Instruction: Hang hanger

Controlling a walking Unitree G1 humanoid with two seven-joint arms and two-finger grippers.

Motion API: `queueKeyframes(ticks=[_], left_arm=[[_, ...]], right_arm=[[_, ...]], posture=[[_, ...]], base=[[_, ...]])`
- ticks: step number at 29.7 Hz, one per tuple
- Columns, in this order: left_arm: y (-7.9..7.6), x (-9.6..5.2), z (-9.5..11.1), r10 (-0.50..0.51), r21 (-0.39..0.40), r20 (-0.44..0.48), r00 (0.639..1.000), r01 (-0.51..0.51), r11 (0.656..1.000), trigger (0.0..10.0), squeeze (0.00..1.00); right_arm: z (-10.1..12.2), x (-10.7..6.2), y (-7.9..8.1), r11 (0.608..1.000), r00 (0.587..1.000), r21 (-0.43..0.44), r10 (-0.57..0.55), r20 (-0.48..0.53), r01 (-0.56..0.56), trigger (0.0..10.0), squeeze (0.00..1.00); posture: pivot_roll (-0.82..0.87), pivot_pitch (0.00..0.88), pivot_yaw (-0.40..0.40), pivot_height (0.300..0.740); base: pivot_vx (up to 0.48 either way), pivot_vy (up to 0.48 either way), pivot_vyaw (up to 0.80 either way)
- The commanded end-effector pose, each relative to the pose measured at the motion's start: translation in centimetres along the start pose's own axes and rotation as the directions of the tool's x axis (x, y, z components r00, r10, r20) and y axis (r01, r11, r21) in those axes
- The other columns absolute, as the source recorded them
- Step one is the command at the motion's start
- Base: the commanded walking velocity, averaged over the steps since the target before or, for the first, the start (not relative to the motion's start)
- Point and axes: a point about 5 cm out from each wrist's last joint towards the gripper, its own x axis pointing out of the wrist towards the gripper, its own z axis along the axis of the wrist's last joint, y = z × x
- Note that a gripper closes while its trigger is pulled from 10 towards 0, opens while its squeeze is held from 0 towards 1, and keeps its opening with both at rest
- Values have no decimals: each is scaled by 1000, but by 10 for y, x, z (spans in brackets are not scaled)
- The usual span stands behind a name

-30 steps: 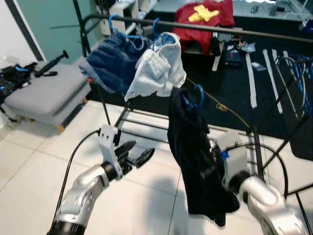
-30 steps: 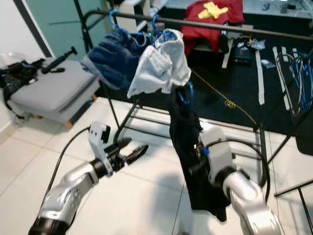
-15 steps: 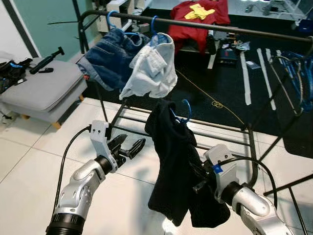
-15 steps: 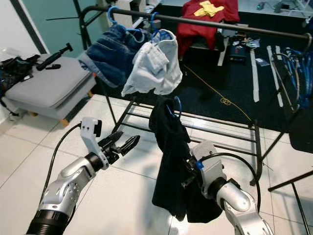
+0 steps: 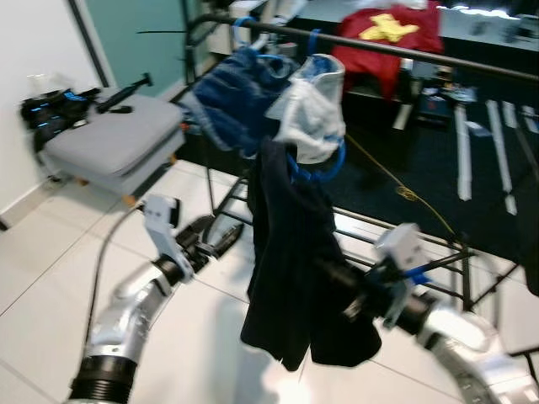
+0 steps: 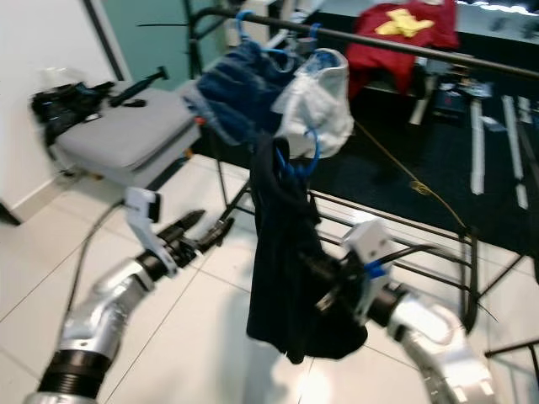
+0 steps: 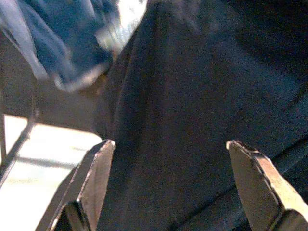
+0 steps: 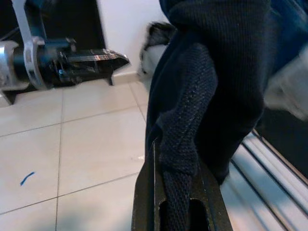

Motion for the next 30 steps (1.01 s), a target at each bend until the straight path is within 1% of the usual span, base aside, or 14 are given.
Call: queueKeyframes(ticks=[1,2,3,4,6,8,9,10,17,19,21,24,27,30], left_arm=[[-1,2,25,-81,-11,70,994,82,997,10000,0],[-1,3,45,-139,0,119,983,140,990,10000,0],[-1,3,45,-139,0,119,983,140,990,10000,0],[-3,3,75,-231,39,181,956,228,973,10000,0],[-3,3,75,-231,39,181,956,228,973,10000,0],[-10,0,108,-362,91,233,902,351,932,10000,0],[-10,0,108,-362,91,233,902,351,932,10000,0],[-17,-4,128,-454,127,259,853,435,891,10000,0],[-23,-14,165,-573,179,304,761,545,819,10000,0],[-23,-14,165,-573,179,304,761,545,819,10000,0],[-26,-17,171,-624,175,293,724,601,780,10000,0],[-28,-18,171,-657,171,266,705,636,752,10000,0],[-31,-20,160,-719,149,167,675,703,695,10000,0],[-30,-22,153,-730,134,130,671,718,683,10000,0]], right_arm=[[20,-9,-10,999,998,-37,4,70,-2,10000,0],[30,-16,-19,998,995,-56,-8,98,14,10000,0],[30,-16,-19,998,995,-56,-8,98,14,10000,0],[46,-28,-31,997,990,-77,-12,141,23,10000,0],[46,-28,-31,997,990,-77,-12,141,23,10000,0],[64,-42,-28,995,979,-86,73,190,-58,10000,0],[64,-42,-28,995,979,-86,73,190,-58,10000,0],[75,-53,-25,987,968,-98,145,205,-127,10000,0],[97,-73,-27,968,944,-137,239,228,-212,10000,0],[97,-73,-27,968,944,-137,239,228,-212,10000,0],[105,-76,-23,945,923,-148,319,214,-292,10000,0],[105,-75,-21,932,915,-146,355,191,-331,10000,0],[101,-70,-20,908,896,-117,417,150,-403,10000,0],[99,-67,-18,896,885,-106,443,143,-431,10000,0]], posture=[[-51,107,11,740],[-51,105,13,740],[-51,105,13,740],[-51,103,16,740],[-51,103,16,740],[-54,99,25,740],[-54,99,25,740],[-56,99,28,740],[-61,100,33,740],[-61,100,33,740],[-65,100,35,740],[-65,99,36,740],[-65,102,37,740],[-65,105,37,740]], base=[[0,0,800],[0,0,800],[0,0,800],[0,0,800],[0,0,800],[0,0,741],[0,0,681],[0,0,0],[0,0,0],[0,0,0],[0,0,281],[0,0,571],[0,0,800],[0,0,800]])
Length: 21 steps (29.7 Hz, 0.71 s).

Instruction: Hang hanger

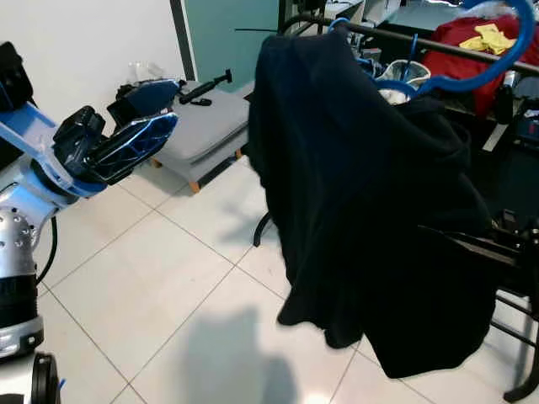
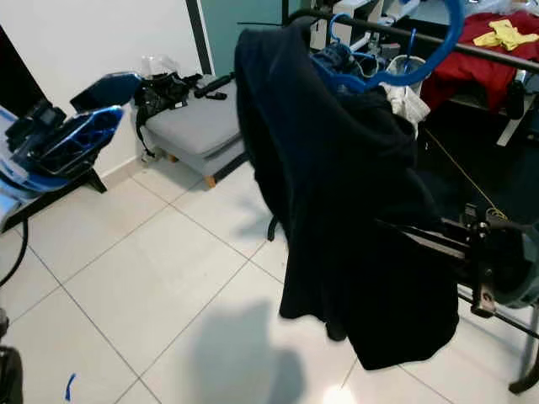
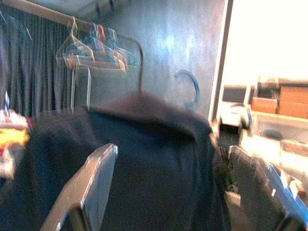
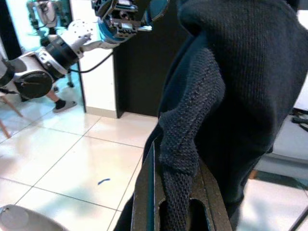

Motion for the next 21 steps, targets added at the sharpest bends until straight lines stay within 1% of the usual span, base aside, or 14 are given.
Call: queueKeyframes(ticks=[1,4,5,7,9,10,11,13,14,18,21], left_arm=[[-4,-8,-2,-12,1,-65,998,12,1000,10000,0],[0,-22,-15,64,16,-127,990,-63,998,10000,0],[0,-22,-15,64,16,-127,990,-63,998,10000,0],[2,-28,-18,104,14,-141,985,-103,995,10000,0],[2,-30,-19,110,11,-143,984,-110,994,10000,0],[5,-35,-25,161,31,-166,973,-158,987,10000,0],[5,-35,-25,161,31,-166,973,-158,987,10000,0],[10,-40,-37,249,82,-191,950,-237,968,10000,0],[13,-40,-42,284,97,-186,941,-270,958,10000,0],[17,-39,-44,323,107,-162,932,-309,945,10000,0],[20,-39,-46,343,117,-163,925,-327,938,10000,0]], right_arm=[[4,8,5,997,996,-1,83,24,-83,10000,0],[3,11,3,993,993,23,116,37,-116,10000,0],[3,11,3,993,993,23,116,37,-116,10000,0],[3,12,2,991,991,37,123,48,-125,10000,0],[3,12,2,991,991,42,127,52,-129,10000,0],[0,16,5,986,987,60,151,63,-155,10000,0],[0,16,5,986,987,60,151,63,-155,10000,0],[-5,24,11,974,976,94,199,84,-206,10000,0],[-7,29,13,966,970,108,224,92,-234,10000,0],[-8,35,16,956,961,120,257,101,-268,10000,0],[-9,39,17,943,950,128,295,101,-306,10000,0]], posture=[[-65,105,37,740],[-63,114,32,740],[-63,114,32,740],[-63,114,32,740],[-64,120,31,740],[-61,122,29,740],[-61,122,29,740],[-59,125,28,740],[-60,127,27,740],[-60,128,25,740],[-58,129,20,740]], base=[[0,0,800],[0,0,800],[0,0,800],[0,0,800],[0,0,800],[0,0,800],[0,0,800],[0,0,800],[0,0,800],[0,0,800],[0,0,800]])
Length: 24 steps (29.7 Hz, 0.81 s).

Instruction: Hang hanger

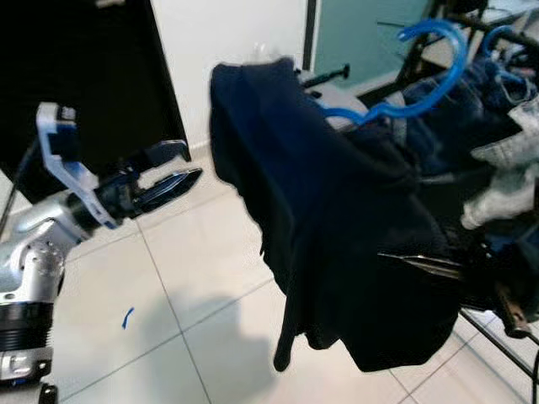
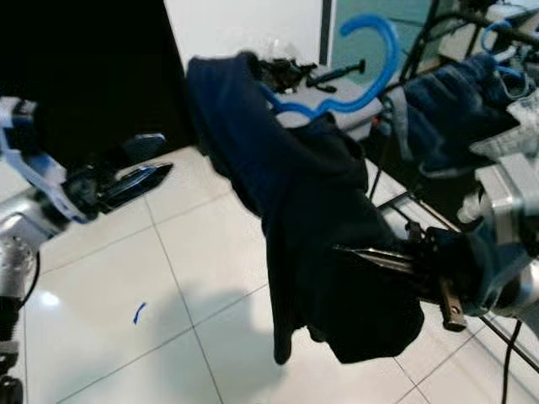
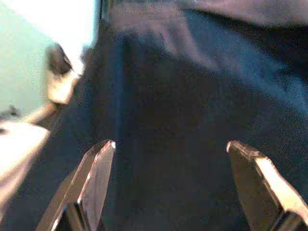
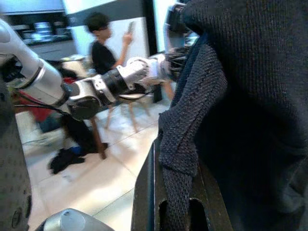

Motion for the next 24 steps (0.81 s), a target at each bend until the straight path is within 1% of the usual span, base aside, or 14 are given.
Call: queueKeyframes(ticks=[1,7,10,11,14,18,21,24], left_arm=[[3,-4,-1,24,15,-13,1000,-24,1000,10000,0],[3,-6,-5,36,28,-25,999,-35,999,10000,0],[6,-8,-5,67,62,-35,997,-65,996,10000,0],[6,-8,-5,67,62,-35,997,-65,996,10000,0],[13,-18,0,122,117,-57,991,-115,986,10000,0],[15,-20,2,134,126,-59,989,-126,984,10000,0],[19,-32,13,160,156,-58,985,-149,976,10000,0],[20,-34,16,163,162,-57,985,-152,975,10000,0]], right_arm=[[5,7,7,997,997,-20,79,13,-79,10000,0],[4,12,5,993,993,-7,122,2,-122,10000,0],[4,13,4,992,992,-4,127,-1,-127,10000,0],[4,13,4,992,992,-4,127,-1,-127,10000,0],[6,12,5,991,991,-4,132,-3,-132,10000,0],[6,11,6,991,991,-5,133,-3,-133,10000,0],[7,9,6,992,992,-8,128,-14,-128,10000,0],[7,8,6,992,992,-8,127,-17,-127,10000,0]], posture=[[-58,129,20,740],[-49,129,13,740],[-47,129,11,740],[-47,129,11,740],[-48,129,15,740],[-48,129,15,740],[-48,124,16,740],[-48,124,16,740]], base=[[0,0,800],[0,0,800],[0,0,800],[0,0,800],[0,0,800],[0,0,800],[0,0,800],[0,0,800]])
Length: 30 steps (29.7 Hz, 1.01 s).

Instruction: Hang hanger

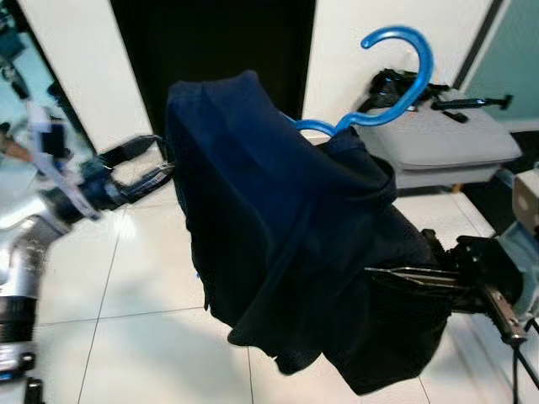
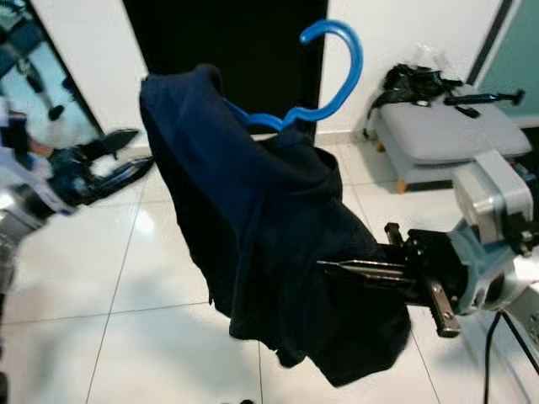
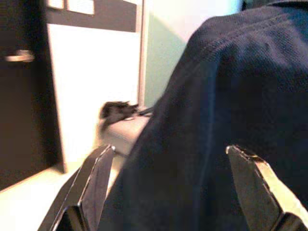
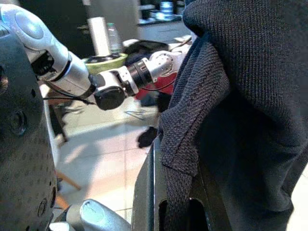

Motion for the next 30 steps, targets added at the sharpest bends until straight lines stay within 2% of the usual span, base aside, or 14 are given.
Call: queueKeyframes(ticks=[1,7,11,14,19,30], left_arm=[[2,-9,4,1,24,-21,1000,-1,1000,10000,0],[6,-17,5,17,51,-49,999,-14,999,10000,0],[1,-16,-2,-45,-16,-53,998,44,999,10000,0],[-1,-17,-6,-61,-33,-65,996,59,998,10000,0],[-6,-11,-18,-100,-87,-65,993,94,992,10000,0],[-2,-3,-16,-104,-75,-53,993,99,992,10000,0]], right_arm=[[6,1,4,999,999,-28,31,3,-31,10000,0],[7,2,4,999,999,-34,43,-4,-43,10000,0],[11,3,4,997,998,-48,57,0,-57,10000,0],[12,4,5,996,998,-53,65,0,-65,10000,0],[15,6,7,995,997,-65,71,-5,-71,10000,0],[13,12,9,995,996,-58,86,1,-85,10000,0]], posture=[[-47,123,15,740],[-47,124,12,740],[-48,125,11,740],[-48,125,11,740],[-56,127,17,740],[-53,129,22,740]], base=[[0,0,800],[0,0,800],[0,0,780],[0,0,719],[0,0,0],[0,0,0]])
